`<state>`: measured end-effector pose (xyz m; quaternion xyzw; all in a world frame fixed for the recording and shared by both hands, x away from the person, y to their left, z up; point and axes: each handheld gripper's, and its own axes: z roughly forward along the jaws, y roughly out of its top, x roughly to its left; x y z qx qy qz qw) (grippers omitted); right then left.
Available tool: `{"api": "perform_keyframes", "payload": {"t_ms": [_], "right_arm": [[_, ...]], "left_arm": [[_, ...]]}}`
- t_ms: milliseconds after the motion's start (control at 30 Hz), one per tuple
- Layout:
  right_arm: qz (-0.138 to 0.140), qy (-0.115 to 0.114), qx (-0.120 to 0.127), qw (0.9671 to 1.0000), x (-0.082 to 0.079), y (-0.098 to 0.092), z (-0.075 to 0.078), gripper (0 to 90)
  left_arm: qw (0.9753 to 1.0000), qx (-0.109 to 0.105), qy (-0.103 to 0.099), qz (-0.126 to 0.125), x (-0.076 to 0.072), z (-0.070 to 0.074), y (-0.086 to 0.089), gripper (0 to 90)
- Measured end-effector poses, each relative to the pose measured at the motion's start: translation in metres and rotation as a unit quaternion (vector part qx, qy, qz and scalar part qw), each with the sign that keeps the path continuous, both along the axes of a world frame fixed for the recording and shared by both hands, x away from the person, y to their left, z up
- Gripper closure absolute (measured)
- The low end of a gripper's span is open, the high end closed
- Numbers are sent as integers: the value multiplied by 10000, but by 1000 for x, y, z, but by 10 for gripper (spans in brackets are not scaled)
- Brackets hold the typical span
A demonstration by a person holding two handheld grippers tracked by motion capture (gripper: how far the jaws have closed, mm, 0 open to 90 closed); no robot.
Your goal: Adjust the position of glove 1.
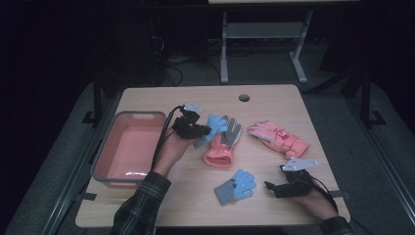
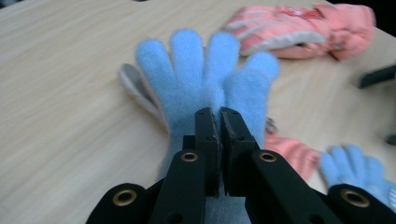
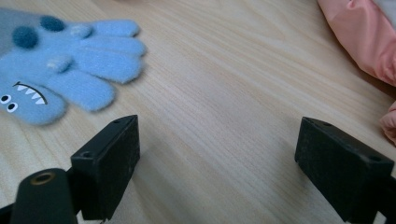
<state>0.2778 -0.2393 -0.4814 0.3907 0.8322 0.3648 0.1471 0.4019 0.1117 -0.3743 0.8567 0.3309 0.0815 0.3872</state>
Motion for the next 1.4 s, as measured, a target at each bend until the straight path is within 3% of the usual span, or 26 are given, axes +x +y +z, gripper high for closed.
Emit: {"api": "perform_keyframes", "payload": {"t_ms": [300, 367, 733, 1033, 1267, 1400], "right_arm": [[1, -1, 0, 10000, 0, 0, 0, 135], [3, -4, -2, 10000, 0, 0, 0, 135], [-10, -11, 9, 10000, 0, 0, 0, 135], [-5, -2, 2, 10000, 0, 0, 0, 135], [-2, -10, -2, 10000, 0, 0, 0, 134], [-6, 1, 2, 10000, 0, 0, 0, 134]], "left_arm": [[9993, -198, 12, -330, -28, 2, -7, 873], [9984, -254, 26, -510, -40, 4, -11, 873], [9954, -384, 212, -847, -73, -1, -24, 874], [9937, -84, 371, -1057, -100, -20, -42, 873], [9915, 225, 448, -1200, -108, -40, -60, 871], [9916, 340, 461, -1156, -108, -47, -68, 868]]}}
